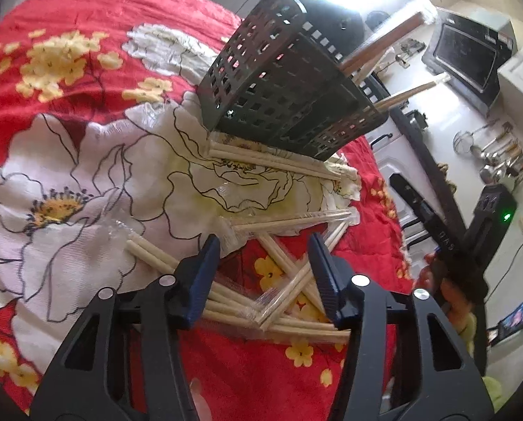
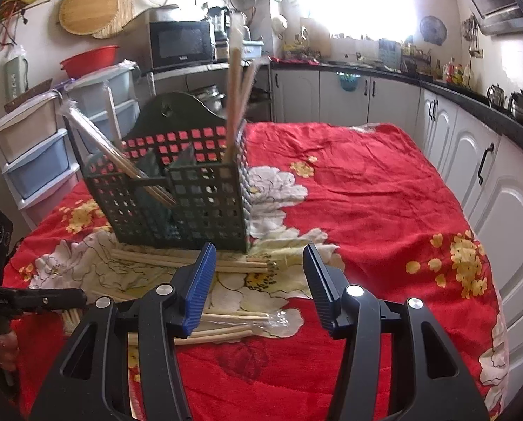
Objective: Organize utensils
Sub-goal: 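Close the left gripper on a wooden chopstick while the right gripper grasps another chopstick, then lift both held chopsticks and carry them above the green basket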
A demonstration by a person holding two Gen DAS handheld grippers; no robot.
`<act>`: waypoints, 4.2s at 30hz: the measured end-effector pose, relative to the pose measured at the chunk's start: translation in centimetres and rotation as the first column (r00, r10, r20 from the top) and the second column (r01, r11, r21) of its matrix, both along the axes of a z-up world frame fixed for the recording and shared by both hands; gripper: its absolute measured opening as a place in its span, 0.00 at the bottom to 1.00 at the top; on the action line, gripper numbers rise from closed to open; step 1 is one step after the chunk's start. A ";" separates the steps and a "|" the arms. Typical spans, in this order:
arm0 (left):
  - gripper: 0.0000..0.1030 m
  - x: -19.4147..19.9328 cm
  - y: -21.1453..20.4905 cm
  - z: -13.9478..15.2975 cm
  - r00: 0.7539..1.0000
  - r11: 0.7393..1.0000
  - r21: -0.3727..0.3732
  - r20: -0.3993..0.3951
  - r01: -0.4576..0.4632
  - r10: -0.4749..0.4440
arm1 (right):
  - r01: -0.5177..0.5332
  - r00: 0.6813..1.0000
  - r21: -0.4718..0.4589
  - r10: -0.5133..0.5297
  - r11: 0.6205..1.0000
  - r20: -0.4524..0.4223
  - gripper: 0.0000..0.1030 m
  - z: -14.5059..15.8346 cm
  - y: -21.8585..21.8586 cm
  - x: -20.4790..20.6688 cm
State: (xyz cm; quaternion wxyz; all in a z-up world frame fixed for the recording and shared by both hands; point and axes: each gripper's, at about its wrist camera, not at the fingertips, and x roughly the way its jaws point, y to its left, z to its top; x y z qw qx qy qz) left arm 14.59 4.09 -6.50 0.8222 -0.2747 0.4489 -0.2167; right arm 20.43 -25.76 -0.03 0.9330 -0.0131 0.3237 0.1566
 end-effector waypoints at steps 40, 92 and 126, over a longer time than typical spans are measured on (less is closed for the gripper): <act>0.04 1.7 2.5 -0.7 0.999 0.992 -0.118 -0.020 -0.050 0.048 | 0.053 0.989 0.151 -0.031 0.987 -0.142 0.01 -3.5 -2.2 5.0; 0.00 -3.3 -2.4 14.5 0.875 0.992 0.121 0.484 -0.032 -0.031 | -0.075 0.934 0.106 0.033 0.992 0.355 0.01 11.5 -0.7 -5.7; 0.00 -1.8 -4.6 24.8 0.751 0.995 0.095 0.658 -0.001 -0.062 | -0.097 0.849 0.109 0.025 0.989 0.528 0.01 20.6 -0.2 -6.9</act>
